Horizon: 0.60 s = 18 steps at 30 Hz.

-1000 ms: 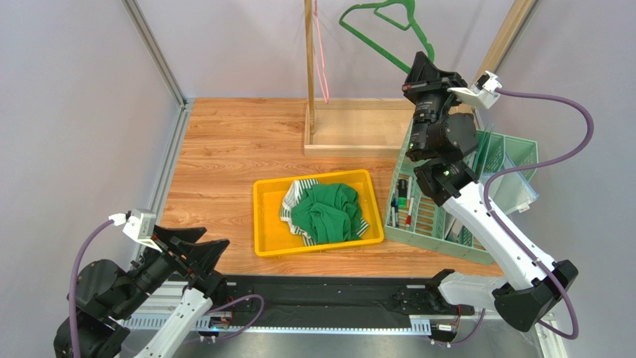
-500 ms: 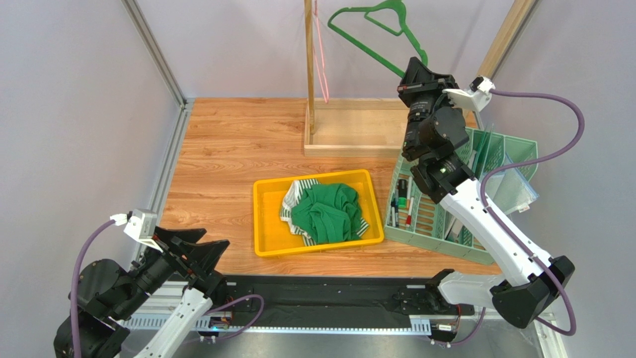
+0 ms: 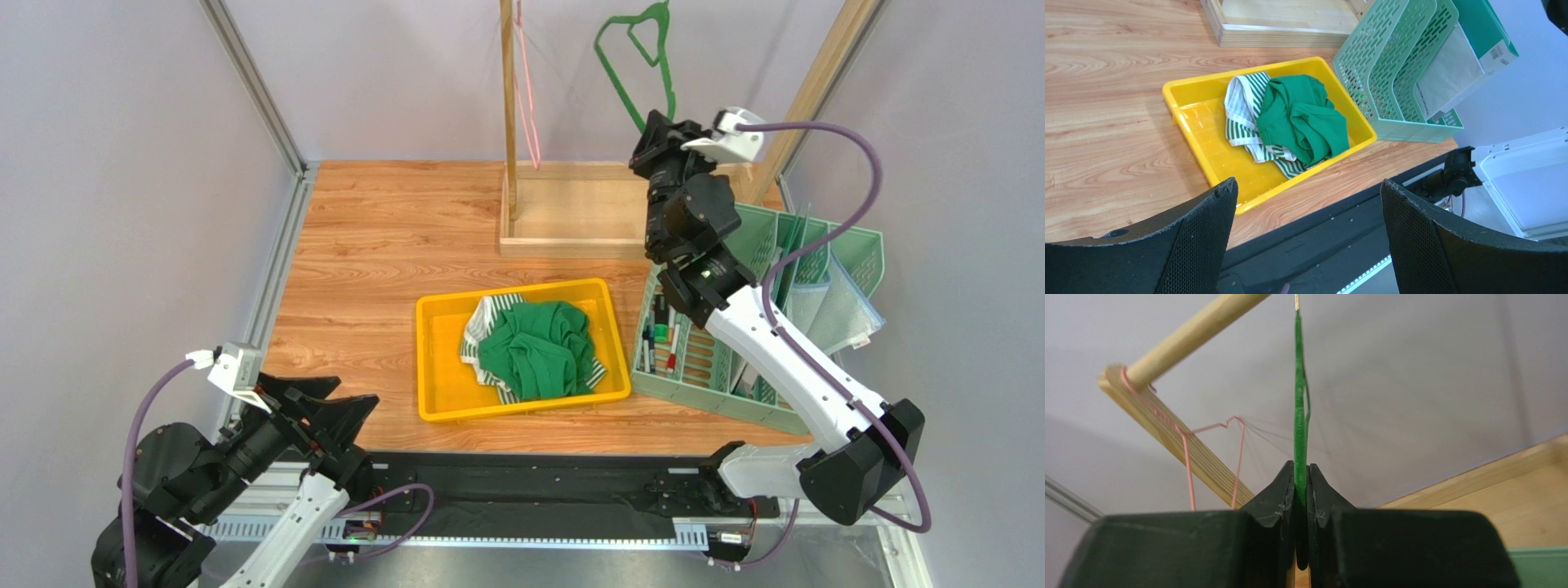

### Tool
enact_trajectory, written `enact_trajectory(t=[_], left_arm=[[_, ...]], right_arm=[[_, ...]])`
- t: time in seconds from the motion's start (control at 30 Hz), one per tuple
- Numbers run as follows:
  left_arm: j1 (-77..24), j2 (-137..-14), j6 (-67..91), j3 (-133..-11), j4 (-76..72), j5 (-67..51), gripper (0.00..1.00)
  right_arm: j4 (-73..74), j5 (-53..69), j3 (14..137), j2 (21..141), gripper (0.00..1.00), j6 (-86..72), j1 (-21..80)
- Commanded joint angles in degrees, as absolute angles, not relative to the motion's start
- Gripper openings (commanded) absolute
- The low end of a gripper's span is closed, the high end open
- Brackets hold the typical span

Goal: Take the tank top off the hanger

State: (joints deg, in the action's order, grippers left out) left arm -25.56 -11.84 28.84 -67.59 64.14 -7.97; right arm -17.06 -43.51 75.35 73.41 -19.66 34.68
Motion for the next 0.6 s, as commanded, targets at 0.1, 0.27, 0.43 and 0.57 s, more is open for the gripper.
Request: enact_trajectory(t=[0.1, 0.27, 0.43, 0.57], left_arm=[[-25.58, -11.51, 29.18, -64.78, 62.76, -9.05, 0.9], [-25.49, -11.52, 29.27, -64.16, 62.31, -9.14, 0.9], [-25.49, -11.6, 29.53, -63.9, 61.7, -9.32, 0.9], [-25.49, -12.04, 29.44, -63.81, 61.52, -9.84, 0.9]], right_arm=[[-26.01, -30.85, 68.91, 72.34, 0.04, 12.46, 34.54], [-28.74, -28.22, 67.24, 72.16, 0.07, 26.68, 34.45], [-27.78, -25.94, 68.2, 71.72, 0.1, 30.59, 34.37], [-25.41, -26.54, 69.08, 71.37, 0.19, 27.96, 34.37]])
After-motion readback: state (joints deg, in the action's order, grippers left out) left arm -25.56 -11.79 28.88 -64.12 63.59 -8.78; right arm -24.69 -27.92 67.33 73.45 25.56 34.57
